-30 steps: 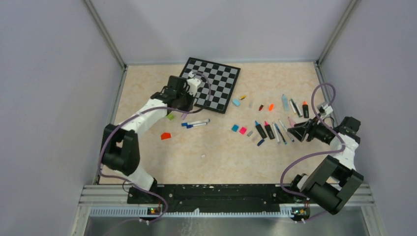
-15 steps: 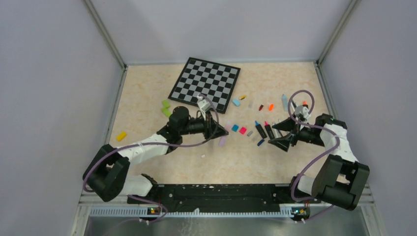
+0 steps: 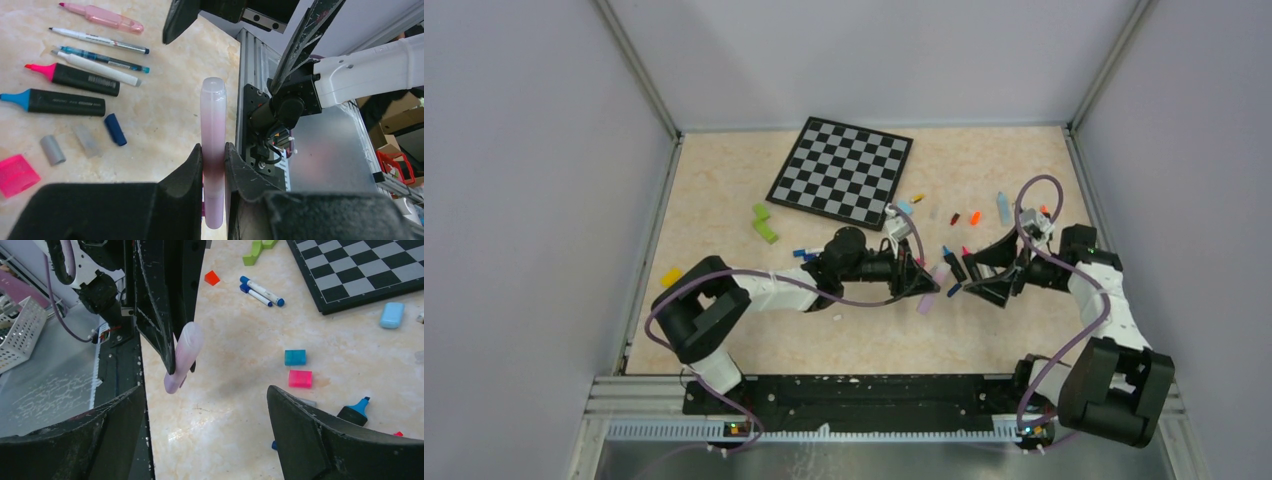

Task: Open the pen caps
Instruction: Pick up the pen from the center of the board.

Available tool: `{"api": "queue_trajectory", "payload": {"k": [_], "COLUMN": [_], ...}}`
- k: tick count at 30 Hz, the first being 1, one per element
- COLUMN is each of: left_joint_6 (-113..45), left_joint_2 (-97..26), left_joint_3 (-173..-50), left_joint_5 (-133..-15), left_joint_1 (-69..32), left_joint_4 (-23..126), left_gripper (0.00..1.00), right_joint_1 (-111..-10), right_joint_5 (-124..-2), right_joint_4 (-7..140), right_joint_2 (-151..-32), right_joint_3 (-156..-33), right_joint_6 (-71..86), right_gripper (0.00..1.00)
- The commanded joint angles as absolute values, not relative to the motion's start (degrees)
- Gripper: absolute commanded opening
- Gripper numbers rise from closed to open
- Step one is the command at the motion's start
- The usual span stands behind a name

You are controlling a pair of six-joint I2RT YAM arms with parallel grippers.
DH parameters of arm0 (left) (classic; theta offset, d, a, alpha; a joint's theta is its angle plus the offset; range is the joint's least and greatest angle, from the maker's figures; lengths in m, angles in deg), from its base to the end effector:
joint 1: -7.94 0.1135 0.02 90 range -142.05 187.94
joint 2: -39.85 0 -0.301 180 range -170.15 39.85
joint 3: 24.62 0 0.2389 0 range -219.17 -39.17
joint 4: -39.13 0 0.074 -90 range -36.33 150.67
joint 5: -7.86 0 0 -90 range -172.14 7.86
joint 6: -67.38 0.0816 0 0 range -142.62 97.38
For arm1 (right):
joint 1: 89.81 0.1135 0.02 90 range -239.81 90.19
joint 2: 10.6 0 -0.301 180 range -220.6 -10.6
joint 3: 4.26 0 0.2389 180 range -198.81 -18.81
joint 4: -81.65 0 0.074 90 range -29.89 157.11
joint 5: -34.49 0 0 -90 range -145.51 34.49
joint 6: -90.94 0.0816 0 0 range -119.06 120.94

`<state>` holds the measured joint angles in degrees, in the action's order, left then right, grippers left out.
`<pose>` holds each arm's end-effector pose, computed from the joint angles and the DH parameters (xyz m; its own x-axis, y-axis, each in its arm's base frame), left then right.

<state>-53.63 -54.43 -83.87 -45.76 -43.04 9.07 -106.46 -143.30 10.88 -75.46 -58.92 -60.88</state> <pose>0.1999 -0.3236 0.2644 -0.5607 0.0331 -0.8274 0.8269 0.0756 -0.5573 0.1569 0.0382 0.2675 -0.3241 0.0615 -0.9440 -0.8998 0.2881 0.3277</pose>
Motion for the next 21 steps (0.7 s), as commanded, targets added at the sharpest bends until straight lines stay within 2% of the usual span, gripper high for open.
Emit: {"api": "queue_trajectory", "payload": {"k": [1,7,16,21], "left_joint_6": [-52.6,-52.6,-52.0,-52.9], "left_joint_2": [-57.0,-59.8,-61.5,-62.1], "left_joint_3": [-88.0,-90.0,-91.8,-92.1], "left_joint_5": [-47.4,-47.6,-47.3,-47.4], "left_joint_1": [-45.2,-46.9,-48.5,-48.6], "left_joint_4": [3.6,2.7,2.0,1.0], "left_gripper": [0.0,0.0,0.0,0.0], "right_joint_1": [-104.6,-102.6,-98.8,-96.9], "right_joint_5": [-150.3,-150.3,-150.3,-150.3], "right_joint_4": [17.7,22.1,26.1,28.9], "right_joint_2": [-75.0,-76.3,-79.1,-80.4], "right_joint_3": [-58.4,-57.3,-57.2,-57.2], "right_joint_6": [-54.4,-49.2,-41.5,-35.8], "right_gripper": [0.88,0.8,0.59,0.4]}}
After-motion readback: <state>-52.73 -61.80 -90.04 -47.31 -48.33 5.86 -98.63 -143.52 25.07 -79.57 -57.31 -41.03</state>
